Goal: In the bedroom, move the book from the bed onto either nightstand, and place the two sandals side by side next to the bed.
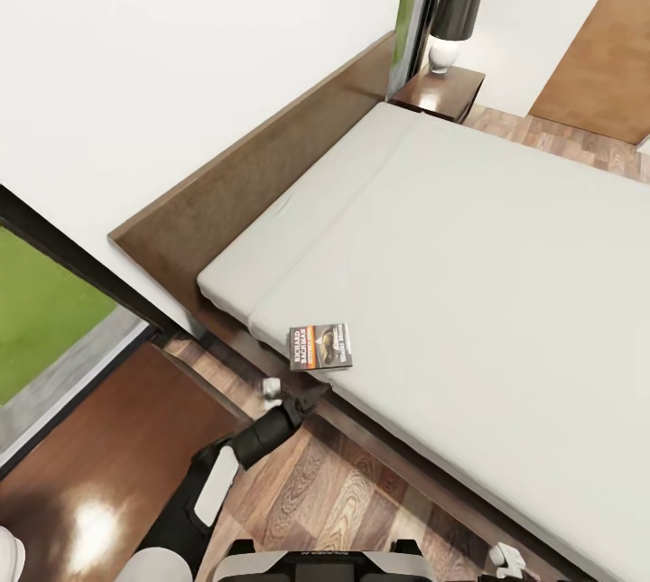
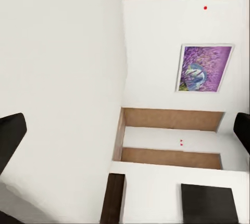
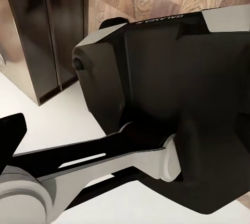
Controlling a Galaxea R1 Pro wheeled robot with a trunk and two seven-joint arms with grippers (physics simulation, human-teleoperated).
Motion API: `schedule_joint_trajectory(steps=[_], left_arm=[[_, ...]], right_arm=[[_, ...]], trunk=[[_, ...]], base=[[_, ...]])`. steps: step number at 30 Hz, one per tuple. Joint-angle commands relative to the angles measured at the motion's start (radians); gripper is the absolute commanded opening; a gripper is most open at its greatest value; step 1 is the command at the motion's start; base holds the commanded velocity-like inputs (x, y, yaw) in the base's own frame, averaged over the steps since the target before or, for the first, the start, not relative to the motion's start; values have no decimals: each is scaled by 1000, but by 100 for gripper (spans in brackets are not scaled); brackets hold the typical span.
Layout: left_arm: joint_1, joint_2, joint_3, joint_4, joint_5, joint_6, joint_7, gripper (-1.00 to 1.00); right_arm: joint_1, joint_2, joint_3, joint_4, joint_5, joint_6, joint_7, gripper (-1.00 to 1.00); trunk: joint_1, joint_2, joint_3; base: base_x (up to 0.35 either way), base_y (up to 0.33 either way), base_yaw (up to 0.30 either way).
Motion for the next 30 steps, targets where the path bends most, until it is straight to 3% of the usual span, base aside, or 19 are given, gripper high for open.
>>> schedule_joint_trajectory(steps=[1, 5, 11, 13, 16, 20, 30], left_arm=[[0, -2, -13, -9, 13, 11, -2, 100], [-1, -2, -37, -57, 50, 80, 2, 100], [-1, 5, -24, -84, 57, 108, 14, 100], [-1, 7, 15, -86, 57, 106, 28, 100], [-1, 6, 112, -87, 58, 89, 88, 100], [-1, 7, 207, -85, 58, 76, 120, 100], [-1, 6, 223, -85, 59, 57, 119, 100]], right_arm=[[-1, 0, -9, 1, 7, 7, 3, 100], [-1, 0, -9, 1, 7, 7, 3, 100], [-1, 0, -9, 1, 7, 7, 3, 100], [-1, 0, -9, 1, 7, 7, 3, 100], [-1, 0, -9, 1, 7, 7, 3, 100], [-1, 0, -9, 1, 7, 7, 4, 100], [-1, 0, -9, 1, 6, 7, 3, 100]], trunk=[[0, -1, -1], [0, -1, -1], [0, -1, -1], [0, -1, -1], [0, -1, -1], [0, -1, -1], [0, -1, -1]], base=[[0, 0, 0], [0, 0, 0], [0, 0, 0], [0, 0, 0], [0, 0, 0], [0, 0, 0], [0, 0, 0]])
